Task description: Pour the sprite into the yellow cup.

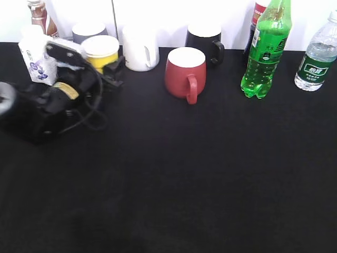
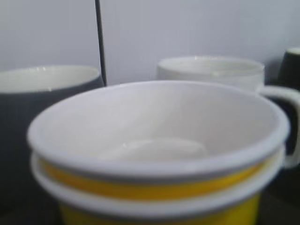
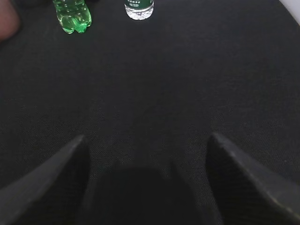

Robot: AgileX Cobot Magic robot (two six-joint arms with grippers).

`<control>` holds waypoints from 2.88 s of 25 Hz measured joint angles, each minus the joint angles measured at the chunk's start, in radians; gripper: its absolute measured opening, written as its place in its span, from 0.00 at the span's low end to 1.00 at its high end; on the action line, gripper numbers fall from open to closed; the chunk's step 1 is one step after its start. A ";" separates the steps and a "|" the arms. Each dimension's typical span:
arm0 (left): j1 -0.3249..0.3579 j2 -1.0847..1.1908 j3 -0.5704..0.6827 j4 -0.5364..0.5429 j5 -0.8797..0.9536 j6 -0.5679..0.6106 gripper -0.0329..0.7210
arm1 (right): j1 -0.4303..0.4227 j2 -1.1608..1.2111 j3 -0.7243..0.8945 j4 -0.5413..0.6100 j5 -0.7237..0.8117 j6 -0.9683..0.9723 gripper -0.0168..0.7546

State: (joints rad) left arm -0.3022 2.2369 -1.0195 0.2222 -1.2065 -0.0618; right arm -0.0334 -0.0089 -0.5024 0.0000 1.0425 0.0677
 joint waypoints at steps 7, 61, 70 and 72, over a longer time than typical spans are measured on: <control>0.000 -0.349 0.442 0.238 -0.003 0.000 0.64 | 0.000 0.000 -0.016 0.009 -0.195 -0.001 0.78; 0.000 -0.386 0.513 0.423 -0.004 0.000 0.64 | 0.389 2.003 -0.300 0.382 -2.040 -0.192 0.84; 0.000 -0.386 0.513 0.423 -0.004 0.000 0.64 | 0.372 2.126 -0.405 0.322 -2.131 -0.185 0.63; 0.000 -0.386 0.513 0.423 -0.004 0.000 0.64 | 0.372 2.146 -0.406 0.307 -2.188 -0.185 0.61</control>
State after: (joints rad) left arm -0.3022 1.8509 -0.5064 0.6455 -1.2100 -0.0618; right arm 0.3391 2.1369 -0.9084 0.3070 -1.1458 -0.1168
